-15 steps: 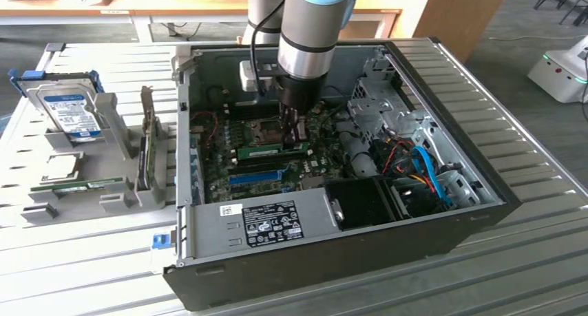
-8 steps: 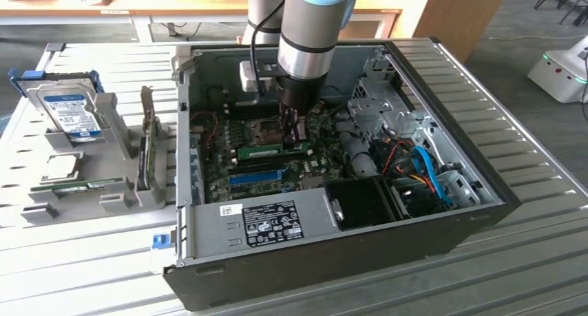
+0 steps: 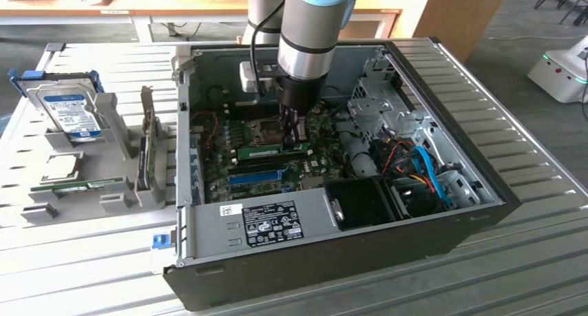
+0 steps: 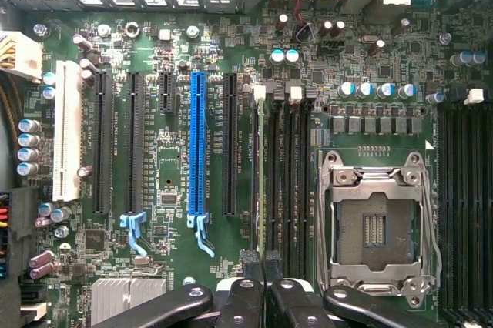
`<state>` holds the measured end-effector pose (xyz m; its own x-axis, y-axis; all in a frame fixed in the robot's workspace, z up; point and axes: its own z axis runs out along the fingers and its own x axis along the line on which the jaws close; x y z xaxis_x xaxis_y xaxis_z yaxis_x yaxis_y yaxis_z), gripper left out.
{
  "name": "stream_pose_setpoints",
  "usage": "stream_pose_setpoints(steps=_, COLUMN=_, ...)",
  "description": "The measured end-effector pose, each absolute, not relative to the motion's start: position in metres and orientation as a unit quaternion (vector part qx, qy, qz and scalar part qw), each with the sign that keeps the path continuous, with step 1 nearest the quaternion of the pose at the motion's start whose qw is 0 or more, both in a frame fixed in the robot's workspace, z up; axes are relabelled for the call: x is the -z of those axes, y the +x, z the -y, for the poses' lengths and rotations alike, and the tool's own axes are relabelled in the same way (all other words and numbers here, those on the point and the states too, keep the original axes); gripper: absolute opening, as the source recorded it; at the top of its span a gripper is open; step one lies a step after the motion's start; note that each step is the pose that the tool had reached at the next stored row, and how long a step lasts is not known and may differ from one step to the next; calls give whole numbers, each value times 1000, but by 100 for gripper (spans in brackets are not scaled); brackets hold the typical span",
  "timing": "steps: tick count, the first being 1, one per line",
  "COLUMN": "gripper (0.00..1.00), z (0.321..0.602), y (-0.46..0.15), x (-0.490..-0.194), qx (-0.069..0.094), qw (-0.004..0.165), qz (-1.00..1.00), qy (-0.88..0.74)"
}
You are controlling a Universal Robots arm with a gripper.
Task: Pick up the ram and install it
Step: 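Insert the ram into the slot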
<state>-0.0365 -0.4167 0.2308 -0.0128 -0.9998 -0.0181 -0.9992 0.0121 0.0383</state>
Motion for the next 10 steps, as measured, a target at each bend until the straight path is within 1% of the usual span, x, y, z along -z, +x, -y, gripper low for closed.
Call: stream_pose_setpoints(steps=10, gripper=12, z=417, y=-36, x=-229, qx=20, qw=7, qz=711, qy=703)
